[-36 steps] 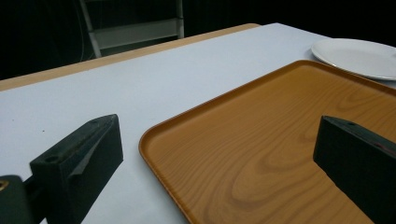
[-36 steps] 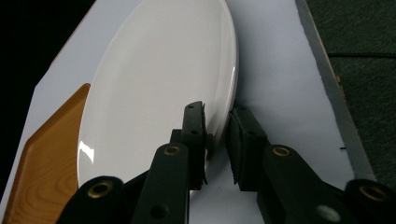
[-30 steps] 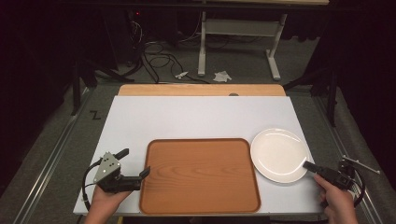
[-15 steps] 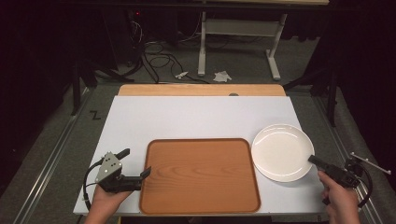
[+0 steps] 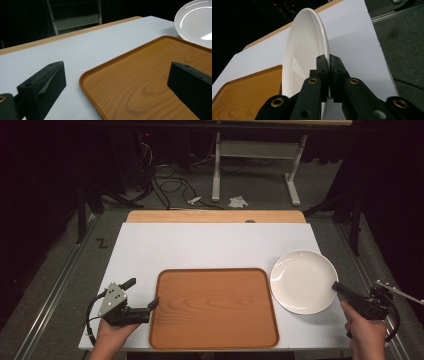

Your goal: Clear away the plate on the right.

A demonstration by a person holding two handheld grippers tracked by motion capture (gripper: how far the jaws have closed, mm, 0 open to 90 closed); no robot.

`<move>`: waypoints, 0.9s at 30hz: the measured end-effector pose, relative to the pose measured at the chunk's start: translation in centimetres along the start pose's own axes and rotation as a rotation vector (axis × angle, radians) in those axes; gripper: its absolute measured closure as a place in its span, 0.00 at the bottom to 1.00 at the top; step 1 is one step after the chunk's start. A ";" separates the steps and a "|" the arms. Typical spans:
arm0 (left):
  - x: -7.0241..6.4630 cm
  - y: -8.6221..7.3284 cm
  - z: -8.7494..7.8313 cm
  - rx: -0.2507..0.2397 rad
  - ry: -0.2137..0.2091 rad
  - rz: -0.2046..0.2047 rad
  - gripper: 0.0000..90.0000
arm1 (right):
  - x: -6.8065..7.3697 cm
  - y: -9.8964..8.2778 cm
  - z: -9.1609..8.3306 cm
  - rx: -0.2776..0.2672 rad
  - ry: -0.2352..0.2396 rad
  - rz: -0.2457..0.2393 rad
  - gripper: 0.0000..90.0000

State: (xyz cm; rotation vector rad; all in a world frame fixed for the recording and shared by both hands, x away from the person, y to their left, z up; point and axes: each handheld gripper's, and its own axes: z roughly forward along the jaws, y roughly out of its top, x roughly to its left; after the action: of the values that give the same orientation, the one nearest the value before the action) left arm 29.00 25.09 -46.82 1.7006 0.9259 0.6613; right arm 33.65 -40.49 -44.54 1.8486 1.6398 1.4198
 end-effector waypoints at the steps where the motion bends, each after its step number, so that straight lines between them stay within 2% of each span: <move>1: 0.0 0.0 0.0 -0.002 0.005 0.001 0.03 | 0.1 0.1 -0.1 -0.005 -0.005 -0.004 1.00; 5: -0.1 0.2 -0.2 -0.017 0.022 0.004 0.02 | 0.3 0.2 -0.4 -0.022 -0.018 -0.027 1.00; 15: 0.0 0.1 -0.2 -0.017 0.017 0.004 0.01 | 0.1 0.5 -1.3 -0.078 -0.014 0.000 1.00; 20: -0.1 0.1 -0.2 -0.023 0.036 0.009 0.00 | -0.1 0.8 -1.7 -0.087 0.018 0.014 1.00; 27: 0.0 -0.2 0.1 -0.007 0.023 0.000 0.00 | 0.2 0.9 -1.8 -0.099 0.069 0.040 1.00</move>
State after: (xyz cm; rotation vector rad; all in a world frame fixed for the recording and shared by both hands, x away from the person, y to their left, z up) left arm 29.00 25.04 -47.01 1.6898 0.9385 0.6848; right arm 32.75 -41.27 -42.90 1.8060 1.5420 1.5681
